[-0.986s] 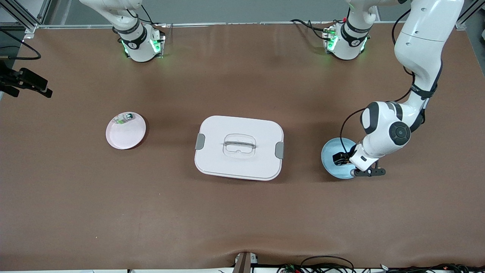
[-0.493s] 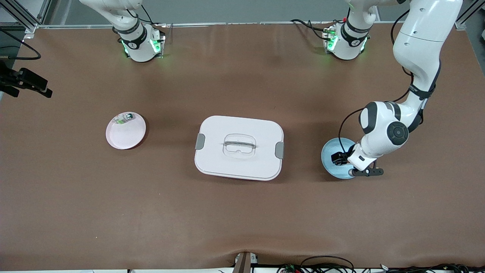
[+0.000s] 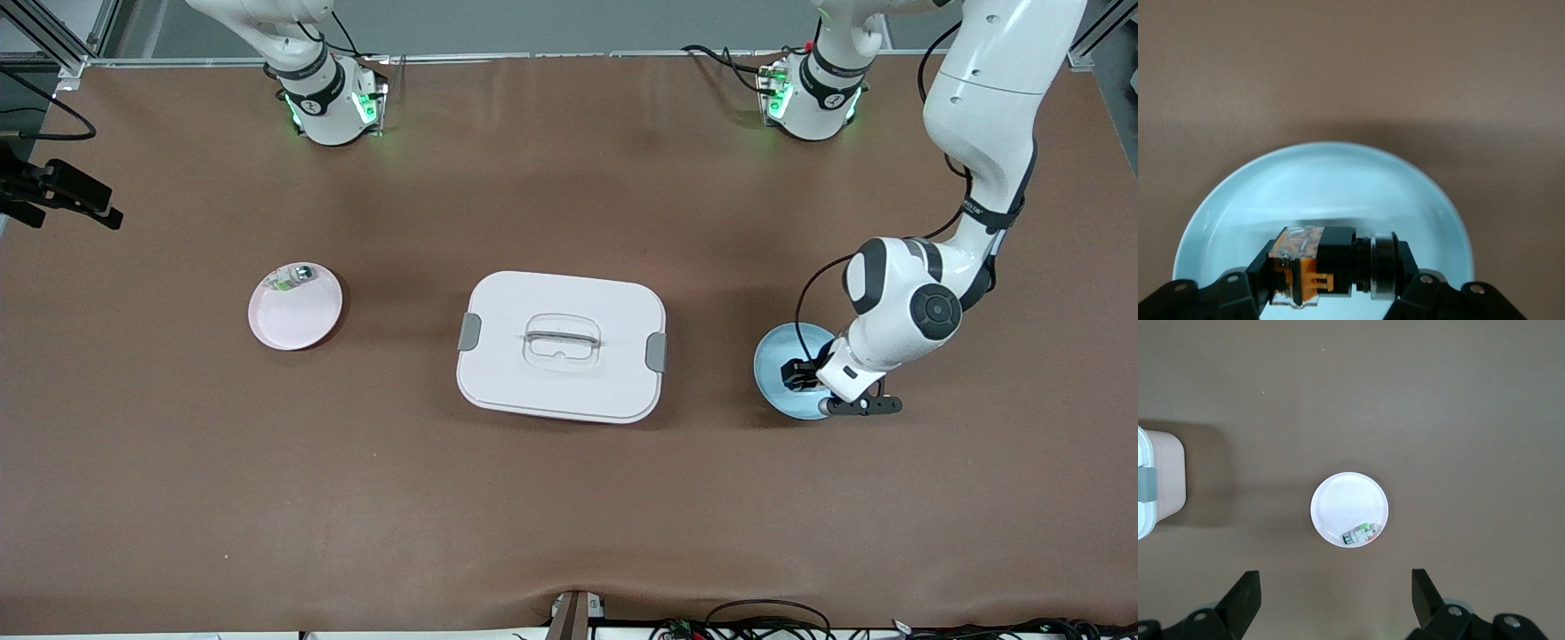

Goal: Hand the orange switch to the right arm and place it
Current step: 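Lower the left gripper and close it on the orange switch, then lift the orange switch with the left gripper toward the box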

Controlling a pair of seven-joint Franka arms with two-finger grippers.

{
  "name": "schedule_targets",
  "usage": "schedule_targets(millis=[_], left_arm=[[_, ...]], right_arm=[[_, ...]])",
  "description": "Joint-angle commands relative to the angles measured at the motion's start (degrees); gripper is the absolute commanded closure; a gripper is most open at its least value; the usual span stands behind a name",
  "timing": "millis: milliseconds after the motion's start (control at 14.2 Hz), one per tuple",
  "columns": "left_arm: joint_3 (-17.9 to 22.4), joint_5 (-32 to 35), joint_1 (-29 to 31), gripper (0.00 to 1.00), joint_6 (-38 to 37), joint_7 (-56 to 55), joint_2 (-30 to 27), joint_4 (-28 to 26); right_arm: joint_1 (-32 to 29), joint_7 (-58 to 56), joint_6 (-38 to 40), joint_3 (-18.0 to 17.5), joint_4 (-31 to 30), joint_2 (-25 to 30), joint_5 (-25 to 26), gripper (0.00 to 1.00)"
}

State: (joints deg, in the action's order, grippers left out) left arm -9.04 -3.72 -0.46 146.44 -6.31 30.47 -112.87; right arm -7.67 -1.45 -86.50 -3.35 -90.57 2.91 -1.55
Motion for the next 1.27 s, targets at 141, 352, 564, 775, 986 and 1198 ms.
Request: schedule_targets(millis=[141,352,564,775,986,1198], left_arm=[[-5.71,-1.03,0.02,1.0,-14.83,-10.53,-6.91,8.33],[-9.23,-3.47,-0.16,1.0,-27.15,-18.89,-6.91,17.4],[-11.87,-9.7,-0.16,1.0,-32.44,-25.31,-7.26,22.5],[-16.17,-14.55,-0.86,1.0,-34.21,-36.97,-7.0,26.81],[-19.34,-15.09,-5.14,1.0,-33.77,-51.3,-5.42,31.47],[-19.26,-18.86,-10.86,1.0,-29.65,-63.79,-3.49,34.9]], right_arm=[[-0.77,0.31,0.45,-0.87,0.48,0.34,0.85,0.0],[-0.77,0.31,0.8,-0.87,0.48,0.34,0.76,0.0],[-0.59,0.31,0.72,-1.04,0.39,0.26,0.76,0.0],[-0.59,0.05,0.54,-1.13,0.39,0.08,0.76,0.0],[-0.51,0.31,0.46,-1.22,0.39,0.08,0.59,0.0],[1.08,0.31,0.36,-1.22,0.3,-0.53,0.59,0.0]])
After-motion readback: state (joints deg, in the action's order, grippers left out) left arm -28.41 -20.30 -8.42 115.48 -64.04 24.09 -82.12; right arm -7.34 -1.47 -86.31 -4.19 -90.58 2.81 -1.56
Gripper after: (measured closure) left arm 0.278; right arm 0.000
